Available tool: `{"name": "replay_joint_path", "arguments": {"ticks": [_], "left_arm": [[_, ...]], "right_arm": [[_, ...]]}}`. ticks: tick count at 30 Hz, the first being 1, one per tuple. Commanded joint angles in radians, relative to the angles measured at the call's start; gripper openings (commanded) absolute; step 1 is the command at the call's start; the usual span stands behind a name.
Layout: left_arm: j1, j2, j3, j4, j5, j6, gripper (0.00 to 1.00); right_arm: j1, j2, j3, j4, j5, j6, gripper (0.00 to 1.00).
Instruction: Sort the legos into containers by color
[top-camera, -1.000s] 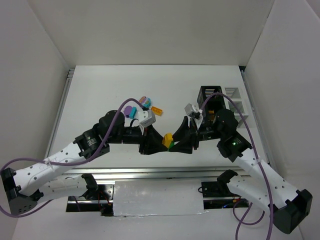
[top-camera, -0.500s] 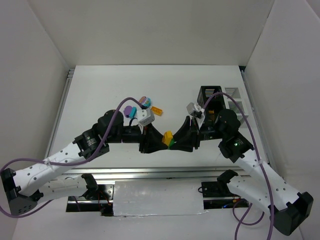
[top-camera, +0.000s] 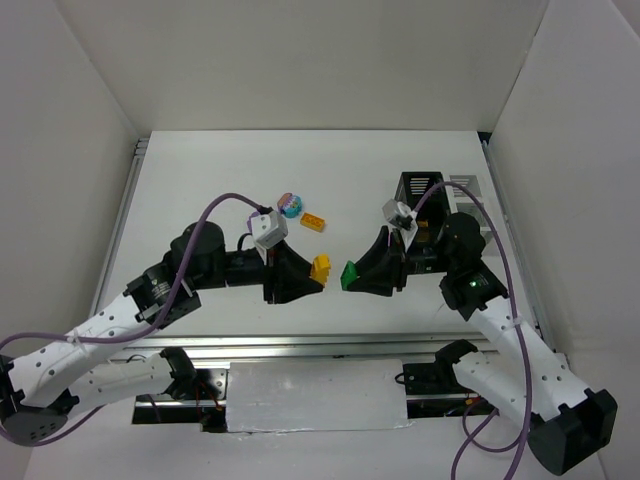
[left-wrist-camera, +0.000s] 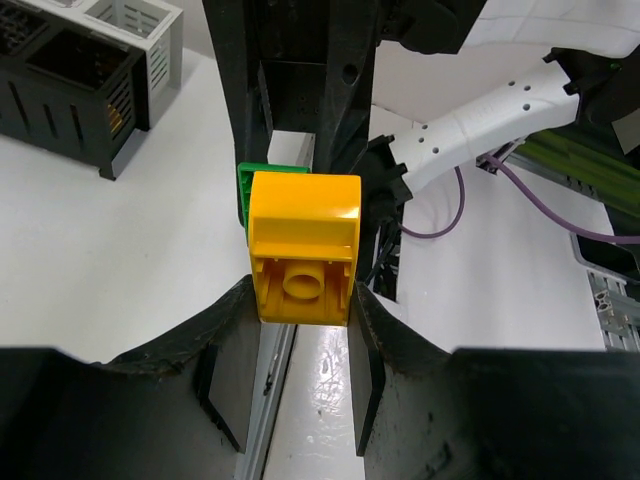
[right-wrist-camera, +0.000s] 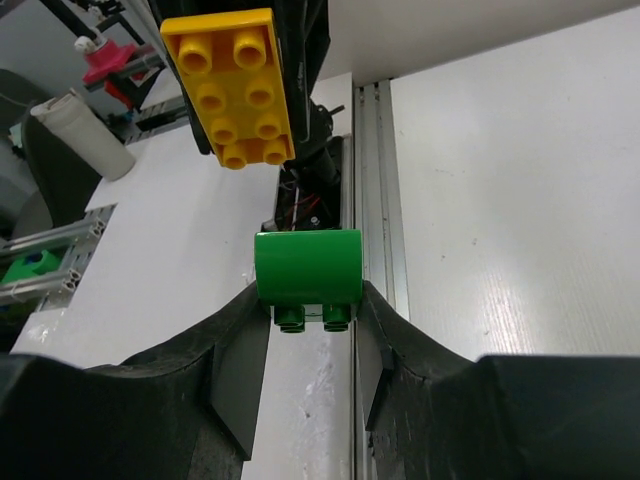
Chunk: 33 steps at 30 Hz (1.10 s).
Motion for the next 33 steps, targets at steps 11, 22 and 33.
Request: {"name": "replay_joint_path", "arguments": {"ticks": [11, 22, 33], "left_arm": [[0.002, -0.021, 0.205, -0.388, -0.63, -0.09, 0.0], [0.005, -0.084, 0.059, -0.454, -0.767, -0.089, 0.0], [0.012, -0.044, 0.052, -0.477, -0.71, -0.091, 0.0]], "right_arm": [[-0.106, 0.134, 0.215, -0.353, 1.367, 0.135, 0.0], [-0.4, 0.5, 0.513, -0.557, 1.765, 0.238, 0.0], [-0.568, 0.605, 0.475, -0.58, 1.645, 0.27, 0.0]]}}
